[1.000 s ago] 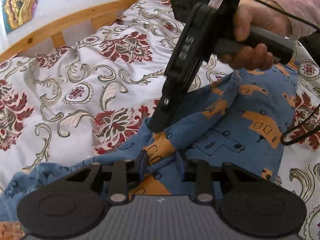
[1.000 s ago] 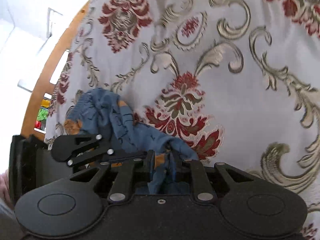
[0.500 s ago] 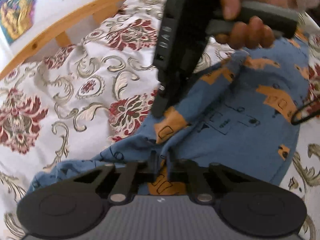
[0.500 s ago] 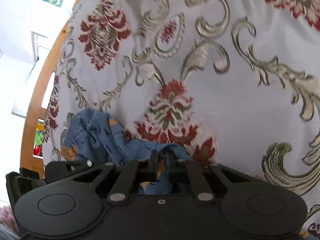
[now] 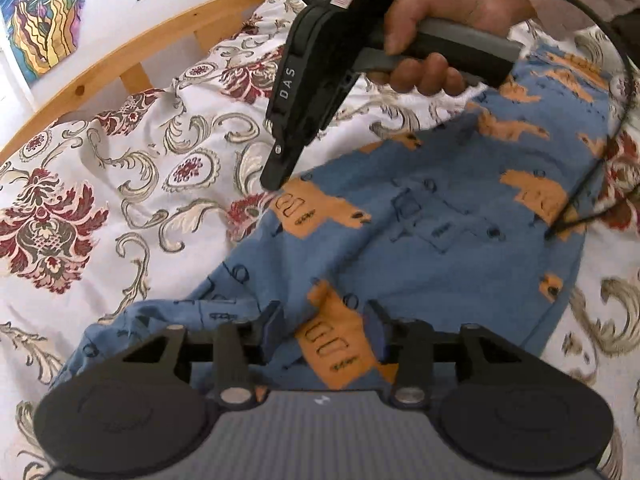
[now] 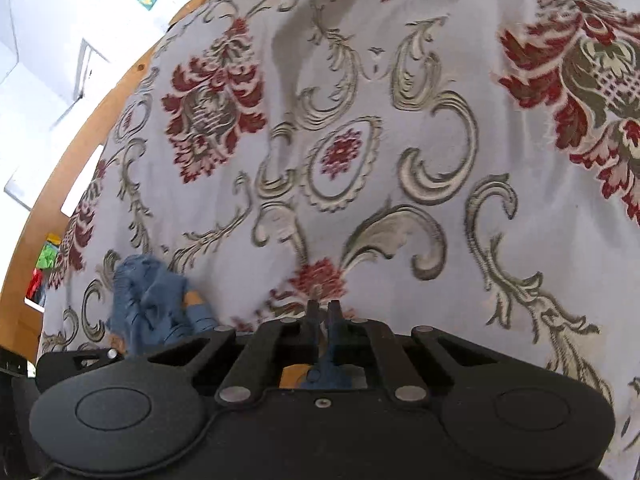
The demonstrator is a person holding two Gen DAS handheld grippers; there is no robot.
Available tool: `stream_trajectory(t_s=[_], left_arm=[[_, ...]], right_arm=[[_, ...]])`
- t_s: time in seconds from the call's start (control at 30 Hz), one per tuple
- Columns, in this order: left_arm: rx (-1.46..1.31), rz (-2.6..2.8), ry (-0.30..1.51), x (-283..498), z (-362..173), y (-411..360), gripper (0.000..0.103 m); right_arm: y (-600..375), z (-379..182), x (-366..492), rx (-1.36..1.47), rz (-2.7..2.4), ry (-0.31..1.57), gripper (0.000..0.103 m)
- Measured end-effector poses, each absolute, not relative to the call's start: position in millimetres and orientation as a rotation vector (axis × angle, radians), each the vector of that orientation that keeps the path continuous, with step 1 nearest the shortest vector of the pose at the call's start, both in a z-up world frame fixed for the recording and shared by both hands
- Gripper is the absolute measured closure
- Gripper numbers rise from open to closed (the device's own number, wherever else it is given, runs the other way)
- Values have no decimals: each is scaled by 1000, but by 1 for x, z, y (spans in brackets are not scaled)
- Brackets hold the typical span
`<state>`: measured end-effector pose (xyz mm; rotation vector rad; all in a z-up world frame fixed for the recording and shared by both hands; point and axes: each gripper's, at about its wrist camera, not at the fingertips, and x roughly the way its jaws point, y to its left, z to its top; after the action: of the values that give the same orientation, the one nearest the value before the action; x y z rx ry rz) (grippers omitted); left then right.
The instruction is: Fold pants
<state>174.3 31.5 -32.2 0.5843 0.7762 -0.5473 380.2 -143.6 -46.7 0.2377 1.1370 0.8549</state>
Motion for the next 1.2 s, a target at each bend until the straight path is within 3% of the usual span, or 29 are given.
stream_trajectory(t_s=[0.1, 0.33, 0.37, 0.43, 0.53, 0.63, 0.77, 0.9, 0.97, 1.1, 1.2], left_arm=[[550, -537, 799, 172, -31, 40, 54], [513, -519, 847, 168, -26, 58, 54], [511, -512, 855, 166, -25, 62, 54], [508, -498, 870, 159, -23, 71, 53], [502, -467, 889, 148, -19, 87, 53], [472, -453, 904, 140, -12, 96, 53], [437, -468, 855, 133, 5, 90, 49], [409, -516, 799, 130, 11, 70, 46], [420, -562, 797, 130, 8, 58, 46], [532, -652, 814, 122, -4, 35, 44], [622, -680, 857, 118, -17, 23, 44]], right_arm=[[-153, -33, 369, 199, 884, 1084, 90], [-157, -23, 318, -20, 974, 1083, 88], [-157, -28, 314, -58, 950, 1082, 89], [-164, -35, 311, -57, 907, 1058, 103], [-179, -32, 308, 9, 848, 1026, 103], [-187, -17, 285, 9, 841, 958, 80], [-207, -5, 235, 34, 786, 913, 79], [-231, -8, 181, 50, 685, 905, 71], [-240, -10, 156, 51, 635, 890, 65], [-246, -12, 115, -21, 549, 838, 40], [-248, -16, 94, -60, 503, 813, 38]])
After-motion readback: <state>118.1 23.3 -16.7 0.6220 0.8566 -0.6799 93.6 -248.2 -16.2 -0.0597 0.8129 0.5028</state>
